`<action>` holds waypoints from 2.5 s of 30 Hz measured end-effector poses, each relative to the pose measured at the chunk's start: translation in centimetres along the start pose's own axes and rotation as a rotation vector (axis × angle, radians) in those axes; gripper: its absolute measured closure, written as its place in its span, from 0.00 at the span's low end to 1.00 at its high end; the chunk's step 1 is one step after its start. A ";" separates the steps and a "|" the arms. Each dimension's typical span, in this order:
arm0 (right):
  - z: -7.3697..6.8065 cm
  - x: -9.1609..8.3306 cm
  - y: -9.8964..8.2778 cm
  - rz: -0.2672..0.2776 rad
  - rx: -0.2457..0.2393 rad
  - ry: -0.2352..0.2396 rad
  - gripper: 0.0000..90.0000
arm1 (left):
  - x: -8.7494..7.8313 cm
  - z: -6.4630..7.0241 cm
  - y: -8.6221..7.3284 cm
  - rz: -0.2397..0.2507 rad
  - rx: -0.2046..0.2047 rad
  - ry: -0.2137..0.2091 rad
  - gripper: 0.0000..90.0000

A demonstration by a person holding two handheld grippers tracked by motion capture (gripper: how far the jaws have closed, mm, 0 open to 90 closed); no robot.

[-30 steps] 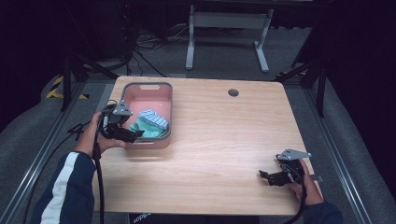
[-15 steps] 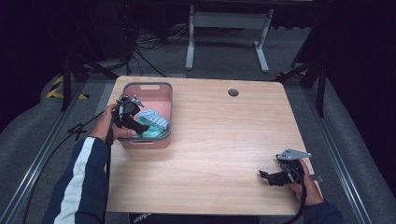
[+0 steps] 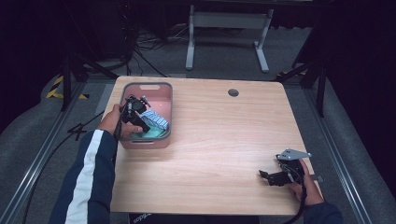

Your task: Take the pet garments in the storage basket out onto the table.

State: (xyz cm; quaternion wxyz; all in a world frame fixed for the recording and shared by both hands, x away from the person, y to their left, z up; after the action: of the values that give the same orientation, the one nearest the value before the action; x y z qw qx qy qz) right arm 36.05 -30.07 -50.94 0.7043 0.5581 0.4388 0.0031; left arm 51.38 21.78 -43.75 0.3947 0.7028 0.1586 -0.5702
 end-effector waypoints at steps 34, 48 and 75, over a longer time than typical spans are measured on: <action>0.0 0.0 0.0 0.000 0.000 0.000 0.00 | 0.9 0.6 0.8 -0.094 0.073 0.039 0.79; 0.0 0.0 0.0 0.000 0.000 0.000 0.00 | -2.6 0.5 0.7 0.124 0.033 0.057 0.83; 0.0 0.0 0.0 0.000 0.000 0.000 0.00 | -10.5 2.0 1.7 0.494 0.006 0.090 0.84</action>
State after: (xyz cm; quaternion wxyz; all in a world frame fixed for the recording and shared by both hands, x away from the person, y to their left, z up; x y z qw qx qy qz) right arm 36.05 -30.07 -50.94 0.7043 0.5580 0.4389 0.0031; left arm 48.02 21.59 -33.45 0.5125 0.7461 -0.0019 -0.4250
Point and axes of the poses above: each handheld gripper's, and its own axes: x roughly forward along the jaws, y roughly out of its top, z roughly to its right, the point moved 3 cm from there along x, roughly forward along the jaws, and after that the axes turned 7 degrees about z, right-handed, at the moved point
